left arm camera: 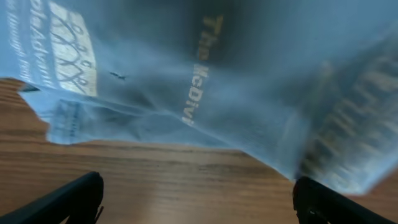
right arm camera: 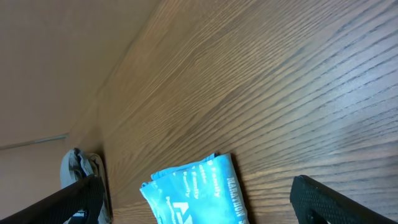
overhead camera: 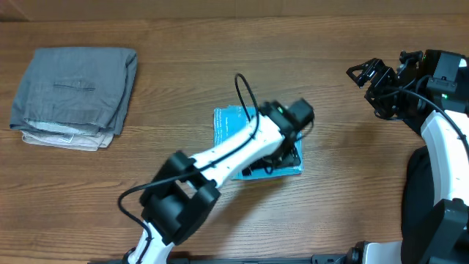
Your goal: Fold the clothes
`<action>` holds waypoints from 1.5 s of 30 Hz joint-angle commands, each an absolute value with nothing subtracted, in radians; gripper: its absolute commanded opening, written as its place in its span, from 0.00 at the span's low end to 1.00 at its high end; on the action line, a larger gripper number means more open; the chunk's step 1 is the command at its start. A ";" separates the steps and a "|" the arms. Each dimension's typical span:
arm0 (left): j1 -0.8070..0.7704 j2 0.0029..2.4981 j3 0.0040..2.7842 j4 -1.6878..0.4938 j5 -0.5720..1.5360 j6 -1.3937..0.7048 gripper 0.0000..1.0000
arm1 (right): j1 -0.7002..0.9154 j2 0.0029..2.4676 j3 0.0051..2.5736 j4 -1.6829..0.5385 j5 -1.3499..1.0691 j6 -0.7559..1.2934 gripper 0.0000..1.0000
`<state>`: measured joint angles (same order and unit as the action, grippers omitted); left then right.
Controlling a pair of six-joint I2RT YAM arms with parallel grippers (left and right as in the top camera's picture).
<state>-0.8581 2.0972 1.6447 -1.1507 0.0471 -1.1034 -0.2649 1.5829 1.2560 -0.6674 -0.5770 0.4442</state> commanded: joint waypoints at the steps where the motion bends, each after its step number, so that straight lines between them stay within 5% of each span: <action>1: -0.841 2.106 1.589 -1.095 -0.002 -1.228 1.00 | -0.264 1.579 1.262 -0.664 -0.585 0.442 1.00; 11: -0.772 2.100 1.562 -1.087 0.076 -1.148 1.00 | -0.264 1.579 1.262 -0.664 -0.585 0.442 1.00; 20: -0.741 2.100 1.449 -0.955 0.129 -1.278 1.00 | -0.264 1.579 1.262 -0.664 -0.585 0.442 1.00; 34: -0.682 2.100 1.435 -1.114 -0.411 -1.150 1.00 | -0.264 1.579 1.262 -0.664 -0.585 0.442 1.00; 45: -0.493 2.066 1.523 -1.086 -0.391 -0.807 1.00 | -0.264 1.579 1.262 -0.664 -0.585 0.442 1.00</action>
